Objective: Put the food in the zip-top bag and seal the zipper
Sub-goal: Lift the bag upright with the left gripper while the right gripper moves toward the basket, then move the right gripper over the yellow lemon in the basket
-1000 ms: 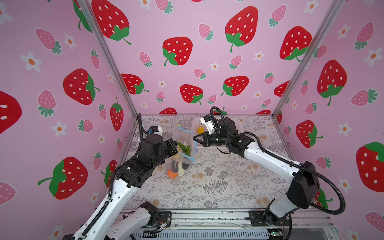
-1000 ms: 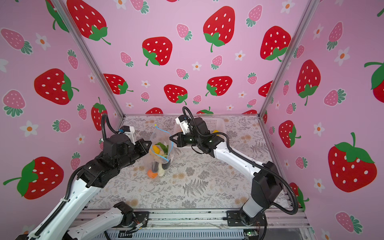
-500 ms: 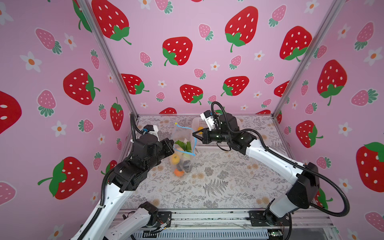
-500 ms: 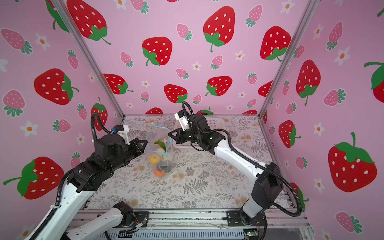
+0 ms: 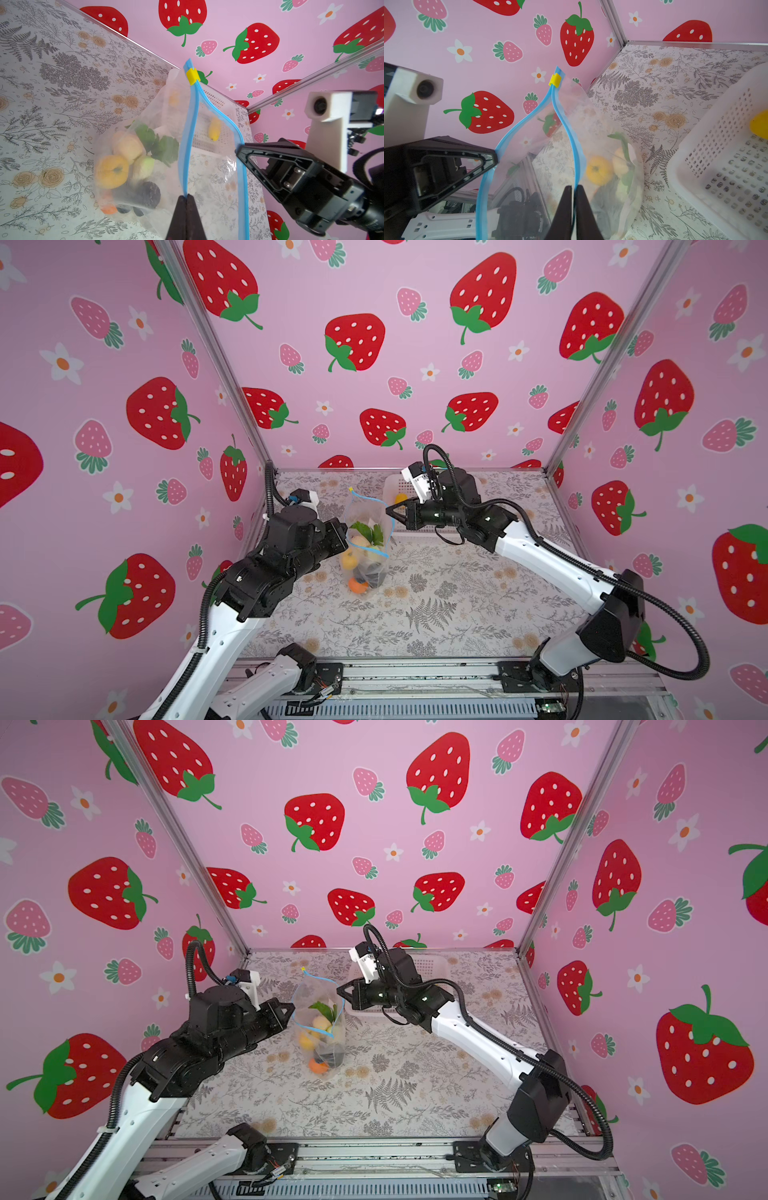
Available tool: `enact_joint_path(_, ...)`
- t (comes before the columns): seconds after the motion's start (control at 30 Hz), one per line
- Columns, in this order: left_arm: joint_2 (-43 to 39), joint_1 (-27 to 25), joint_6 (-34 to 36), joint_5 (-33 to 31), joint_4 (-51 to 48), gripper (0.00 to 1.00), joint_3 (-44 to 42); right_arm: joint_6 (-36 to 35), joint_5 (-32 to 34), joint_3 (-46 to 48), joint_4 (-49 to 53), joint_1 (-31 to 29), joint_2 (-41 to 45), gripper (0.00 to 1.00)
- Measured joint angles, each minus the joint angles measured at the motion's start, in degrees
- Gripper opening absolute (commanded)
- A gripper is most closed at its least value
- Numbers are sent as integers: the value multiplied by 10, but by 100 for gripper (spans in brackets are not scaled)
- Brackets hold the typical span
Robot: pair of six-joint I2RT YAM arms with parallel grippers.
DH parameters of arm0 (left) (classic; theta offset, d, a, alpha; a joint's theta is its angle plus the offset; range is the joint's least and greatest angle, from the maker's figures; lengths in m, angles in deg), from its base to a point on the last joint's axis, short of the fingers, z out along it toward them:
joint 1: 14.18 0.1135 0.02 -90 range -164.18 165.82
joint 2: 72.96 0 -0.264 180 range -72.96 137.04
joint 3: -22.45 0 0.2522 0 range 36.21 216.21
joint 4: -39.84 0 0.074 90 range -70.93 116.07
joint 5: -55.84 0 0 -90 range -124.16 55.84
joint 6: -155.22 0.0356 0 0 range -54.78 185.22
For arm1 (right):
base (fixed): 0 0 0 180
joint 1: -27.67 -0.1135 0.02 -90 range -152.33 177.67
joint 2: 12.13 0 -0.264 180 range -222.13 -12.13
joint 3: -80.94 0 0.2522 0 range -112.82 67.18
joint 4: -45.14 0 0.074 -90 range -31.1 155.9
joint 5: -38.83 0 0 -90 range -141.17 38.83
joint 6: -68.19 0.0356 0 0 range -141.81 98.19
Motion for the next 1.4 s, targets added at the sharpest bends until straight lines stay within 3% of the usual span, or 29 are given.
enact_joint_path(0.17,0,1,3,0,-6,0,2,-3,15,0,1,-1,16,11)
enact_joint_path(0.6,0,4,1,5,-5,0,1,-47,49,0,15,1,18,26)
enact_joint_path(1.13,-27,10,-2,5,7,0,-29,-204,228,-4,49,28,75,37)
enact_joint_path(1.4,-29,12,-2,14,15,0,-35,-262,263,38,15,81,-2,41)
